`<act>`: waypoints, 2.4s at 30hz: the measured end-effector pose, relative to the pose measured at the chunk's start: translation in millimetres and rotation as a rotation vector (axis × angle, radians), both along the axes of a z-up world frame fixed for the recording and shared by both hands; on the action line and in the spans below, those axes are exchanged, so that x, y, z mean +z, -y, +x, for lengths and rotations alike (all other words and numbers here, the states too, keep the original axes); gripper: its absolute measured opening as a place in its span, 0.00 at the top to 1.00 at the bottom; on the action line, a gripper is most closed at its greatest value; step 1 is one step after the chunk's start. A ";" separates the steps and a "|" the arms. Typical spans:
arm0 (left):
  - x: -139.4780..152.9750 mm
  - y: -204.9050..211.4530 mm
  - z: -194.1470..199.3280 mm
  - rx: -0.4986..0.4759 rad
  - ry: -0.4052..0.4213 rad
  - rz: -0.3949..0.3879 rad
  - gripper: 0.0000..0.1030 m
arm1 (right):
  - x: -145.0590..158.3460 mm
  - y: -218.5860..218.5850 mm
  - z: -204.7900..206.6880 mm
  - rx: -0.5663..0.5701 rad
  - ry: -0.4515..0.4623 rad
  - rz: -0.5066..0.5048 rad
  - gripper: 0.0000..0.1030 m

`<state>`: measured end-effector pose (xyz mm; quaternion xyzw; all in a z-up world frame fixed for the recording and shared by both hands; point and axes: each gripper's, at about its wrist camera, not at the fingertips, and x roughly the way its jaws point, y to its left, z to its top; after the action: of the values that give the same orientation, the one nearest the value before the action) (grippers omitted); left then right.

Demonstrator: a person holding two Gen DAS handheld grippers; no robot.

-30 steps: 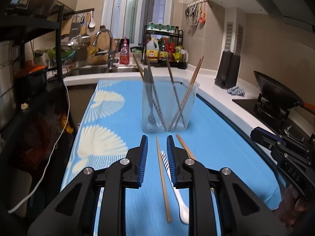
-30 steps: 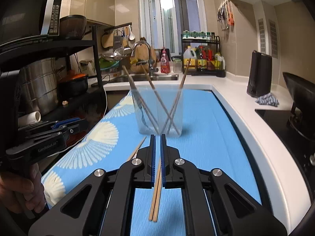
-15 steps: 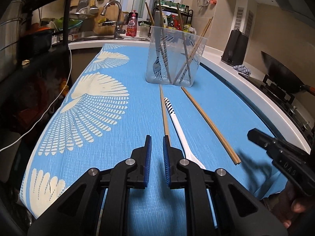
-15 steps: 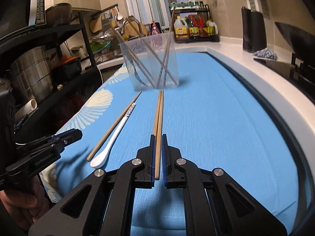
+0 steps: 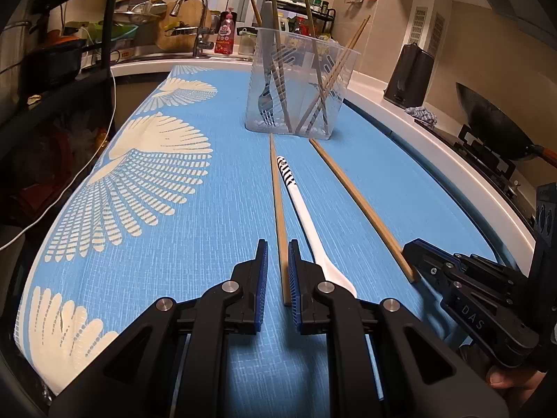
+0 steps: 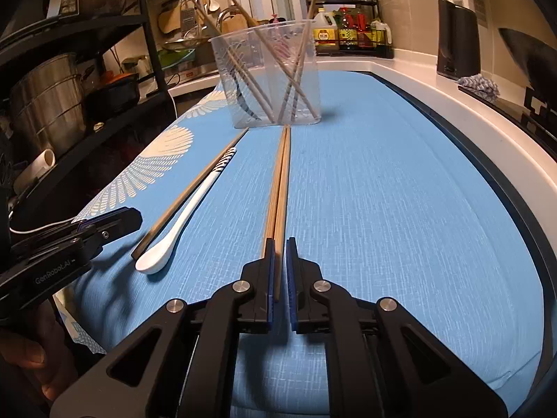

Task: Organize utensils
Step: 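Move both tools back down to the remaining chopsticks on the cloth, then grasp a chopstick with the right tool while the left tool grasps another chopstick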

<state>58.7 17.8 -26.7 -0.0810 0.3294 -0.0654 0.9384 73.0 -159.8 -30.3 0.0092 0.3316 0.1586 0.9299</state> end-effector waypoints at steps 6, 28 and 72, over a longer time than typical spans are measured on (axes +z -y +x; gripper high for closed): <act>-3.3 5.4 2.1 -0.006 -0.003 0.026 0.88 | -2.1 -3.0 -0.4 0.007 -0.005 -0.024 0.92; -11.5 15.6 6.7 0.039 -0.002 0.122 0.93 | -1.0 -0.5 -3.5 -0.038 0.004 -0.047 0.94; -14.8 12.1 2.0 0.092 0.037 0.131 0.93 | -2.8 11.6 -5.3 -0.098 0.045 -0.065 0.93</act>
<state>60.7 5.8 -41.5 -0.0333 0.3115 -0.0023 0.9497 67.8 -171.4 -33.1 -0.0082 0.3148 0.1020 0.9436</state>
